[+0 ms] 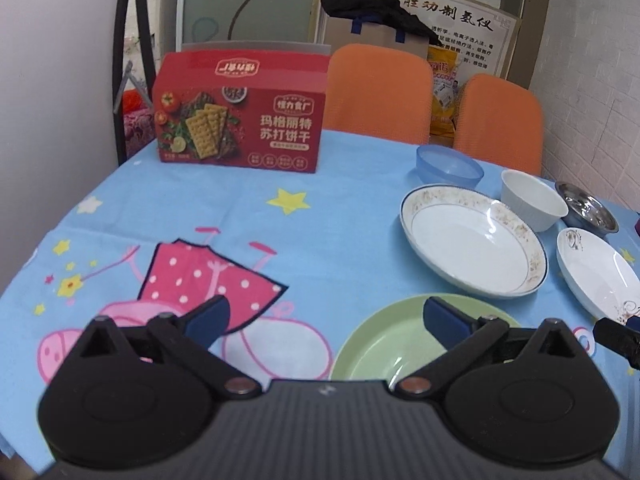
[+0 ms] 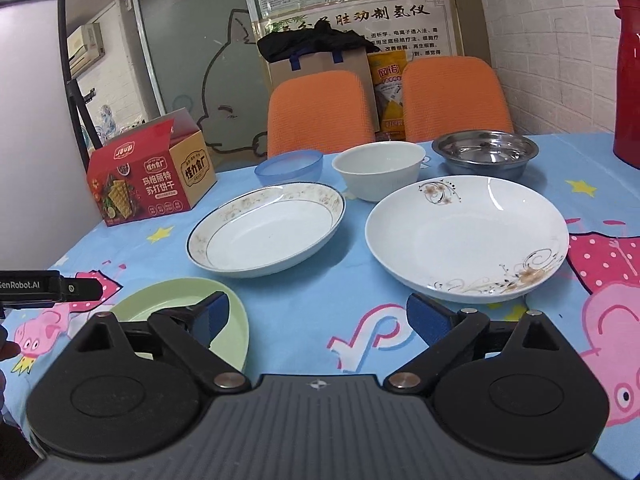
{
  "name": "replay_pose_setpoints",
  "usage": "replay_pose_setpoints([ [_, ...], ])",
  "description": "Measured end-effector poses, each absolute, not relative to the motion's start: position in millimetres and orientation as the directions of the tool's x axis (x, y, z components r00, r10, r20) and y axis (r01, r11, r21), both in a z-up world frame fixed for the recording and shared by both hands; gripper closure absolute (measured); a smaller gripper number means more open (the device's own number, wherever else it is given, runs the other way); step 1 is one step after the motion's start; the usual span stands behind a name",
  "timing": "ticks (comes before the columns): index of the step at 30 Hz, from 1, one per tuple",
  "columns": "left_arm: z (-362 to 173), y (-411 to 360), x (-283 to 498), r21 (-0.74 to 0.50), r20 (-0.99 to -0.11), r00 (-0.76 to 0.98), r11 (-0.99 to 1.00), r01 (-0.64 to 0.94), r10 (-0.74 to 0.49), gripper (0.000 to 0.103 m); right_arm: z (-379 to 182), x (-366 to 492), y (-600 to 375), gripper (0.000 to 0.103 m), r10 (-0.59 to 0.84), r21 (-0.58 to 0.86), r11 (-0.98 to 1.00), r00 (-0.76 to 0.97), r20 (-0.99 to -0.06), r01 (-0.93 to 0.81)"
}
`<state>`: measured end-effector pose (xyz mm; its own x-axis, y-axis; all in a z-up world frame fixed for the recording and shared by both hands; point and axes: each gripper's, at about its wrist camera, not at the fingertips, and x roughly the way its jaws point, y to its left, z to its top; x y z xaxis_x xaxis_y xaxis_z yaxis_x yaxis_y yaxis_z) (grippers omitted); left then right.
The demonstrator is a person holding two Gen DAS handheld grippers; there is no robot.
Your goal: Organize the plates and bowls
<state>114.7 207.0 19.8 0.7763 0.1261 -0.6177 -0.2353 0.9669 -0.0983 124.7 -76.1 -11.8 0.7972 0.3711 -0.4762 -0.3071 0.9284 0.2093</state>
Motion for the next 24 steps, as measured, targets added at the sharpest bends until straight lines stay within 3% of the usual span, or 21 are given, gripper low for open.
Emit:
replay_pose_setpoints([
  [8, 36.4, 209.5, 175.1, -0.115, -0.607, 0.791, 0.977, -0.177, 0.072, 0.0, 10.7, 173.5, -60.2, 0.0, 0.415, 0.155, 0.909, 0.799, -0.435, -0.388],
  [15, 14.5, 207.6, 243.9, -0.194, -0.668, 0.743, 0.974, -0.114, -0.046, 0.0, -0.4, 240.2, -31.1, 0.0, 0.415, 0.105, 0.901, 0.763, -0.496, -0.422],
  [21, -7.3, 201.0, 278.8, -0.172, -0.713, 0.698, 0.981, -0.088, -0.062, 0.008, -26.1, 271.0, -11.7, 0.0, 0.421, 0.102, 0.886, 0.693, -0.585, -0.452],
  [24, -11.5, 200.6, 281.7, -0.161, -0.714, 0.698, 0.983, -0.091, -0.052, 0.008, -32.9, 270.1, -3.6, 0.0, 0.424, 0.085, 0.879, 0.69, -0.587, -0.469],
])
